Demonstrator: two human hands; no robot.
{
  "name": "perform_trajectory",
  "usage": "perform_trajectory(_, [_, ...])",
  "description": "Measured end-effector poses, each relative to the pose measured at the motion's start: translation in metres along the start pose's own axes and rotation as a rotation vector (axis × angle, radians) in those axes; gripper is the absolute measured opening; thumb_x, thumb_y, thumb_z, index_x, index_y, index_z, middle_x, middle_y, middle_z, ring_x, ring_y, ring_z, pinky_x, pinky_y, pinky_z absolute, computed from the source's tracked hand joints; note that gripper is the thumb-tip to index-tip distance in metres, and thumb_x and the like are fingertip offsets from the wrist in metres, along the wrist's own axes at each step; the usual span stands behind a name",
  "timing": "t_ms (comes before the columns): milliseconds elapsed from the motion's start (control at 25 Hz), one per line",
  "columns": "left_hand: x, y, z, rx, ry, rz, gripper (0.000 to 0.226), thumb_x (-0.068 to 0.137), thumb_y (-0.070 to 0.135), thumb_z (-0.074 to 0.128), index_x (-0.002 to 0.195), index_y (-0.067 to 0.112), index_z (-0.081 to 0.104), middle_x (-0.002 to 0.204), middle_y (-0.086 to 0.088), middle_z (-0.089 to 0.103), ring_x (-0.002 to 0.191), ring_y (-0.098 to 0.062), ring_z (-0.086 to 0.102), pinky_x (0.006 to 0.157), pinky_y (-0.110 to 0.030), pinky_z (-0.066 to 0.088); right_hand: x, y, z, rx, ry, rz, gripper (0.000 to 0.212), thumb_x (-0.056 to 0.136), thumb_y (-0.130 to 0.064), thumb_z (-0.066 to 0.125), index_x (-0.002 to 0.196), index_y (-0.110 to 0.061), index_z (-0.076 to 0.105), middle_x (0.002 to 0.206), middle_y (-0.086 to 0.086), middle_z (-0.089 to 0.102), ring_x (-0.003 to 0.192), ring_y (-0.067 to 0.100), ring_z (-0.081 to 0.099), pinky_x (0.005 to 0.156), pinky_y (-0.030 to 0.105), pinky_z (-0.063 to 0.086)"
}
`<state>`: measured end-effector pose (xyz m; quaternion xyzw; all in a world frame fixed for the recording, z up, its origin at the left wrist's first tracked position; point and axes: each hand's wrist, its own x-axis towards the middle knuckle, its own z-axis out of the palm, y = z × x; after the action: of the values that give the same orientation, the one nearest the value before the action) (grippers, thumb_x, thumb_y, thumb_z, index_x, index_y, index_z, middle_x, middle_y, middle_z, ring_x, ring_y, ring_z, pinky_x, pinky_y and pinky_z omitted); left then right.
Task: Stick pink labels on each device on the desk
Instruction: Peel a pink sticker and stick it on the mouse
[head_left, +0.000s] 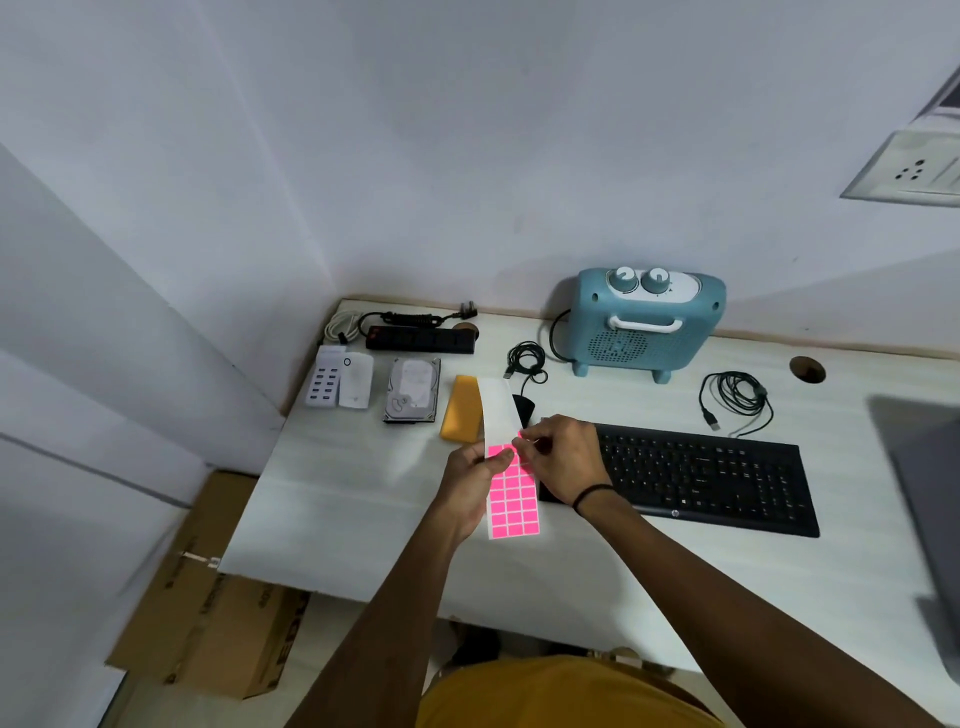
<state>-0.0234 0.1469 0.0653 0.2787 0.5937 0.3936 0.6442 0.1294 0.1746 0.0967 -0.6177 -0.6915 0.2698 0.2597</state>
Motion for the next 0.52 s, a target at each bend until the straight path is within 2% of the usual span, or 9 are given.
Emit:
perform_trajectory(160, [-0.006, -0.013, -0.003, 0.057, 0.029, -0.032, 0.012, 0.097, 0.016, 0.067, 0.105, 0.014, 0.074, 0.099, -0.014, 0.078, 0.094, -0.034, 0.075, 0.091, -0.049, 0.059, -0.008, 0.004, 0.007, -0.064, -0.096, -0.062, 0.016, 0.088, -0.016, 0.067, 0.078, -0.012, 0.079, 0.074, 0.001, 0.074, 0.061, 0.007, 0.062, 0.062, 0.022, 0.053])
perform_trajectory(240, [-0.005, -0.019, -0.003, 0.080, 0.044, -0.052, 0.010, 0.097, 0.018, 0.066, 0.103, 0.015, 0.074, 0.098, -0.014, 0.078, 0.093, -0.034, 0.075, 0.091, -0.049, 0.059, -0.010, 0.008, 0.012, -0.037, -0.130, -0.004, 0.020, 0.088, -0.014, 0.063, 0.074, -0.014, 0.077, 0.071, -0.003, 0.072, 0.060, 0.003, 0.061, 0.061, 0.018, 0.051])
perform_trajectory(360, [0.003, -0.028, -0.006, 0.078, 0.094, -0.092, 0.010, 0.098, 0.015, 0.064, 0.106, 0.015, 0.071, 0.100, -0.013, 0.077, 0.093, -0.033, 0.074, 0.088, -0.048, 0.059, -0.006, 0.022, 0.021, 0.201, -0.045, 0.298, 0.012, 0.087, -0.019, 0.069, 0.079, -0.016, 0.079, 0.074, -0.006, 0.074, 0.069, 0.003, 0.067, 0.068, 0.012, 0.052])
perform_trajectory(440, [0.010, -0.043, -0.013, 0.113, 0.160, -0.151, 0.014, 0.097, 0.014, 0.065, 0.111, 0.013, 0.069, 0.100, -0.010, 0.076, 0.092, -0.029, 0.073, 0.083, -0.043, 0.058, -0.008, 0.036, 0.027, 0.421, -0.008, 0.567, 0.010, 0.084, -0.021, 0.075, 0.080, -0.014, 0.080, 0.074, 0.001, 0.076, 0.067, 0.011, 0.069, 0.073, 0.021, 0.059])
perform_trajectory(520, [0.013, -0.064, -0.022, 0.174, 0.228, -0.242, 0.019, 0.093, 0.013, 0.070, 0.112, 0.012, 0.069, 0.099, -0.009, 0.075, 0.090, -0.027, 0.072, 0.080, -0.040, 0.056, -0.016, 0.052, 0.032, 0.624, -0.015, 0.761, 0.009, 0.083, -0.014, 0.076, 0.077, -0.009, 0.079, 0.070, 0.009, 0.075, 0.062, 0.016, 0.067, 0.071, 0.027, 0.061])
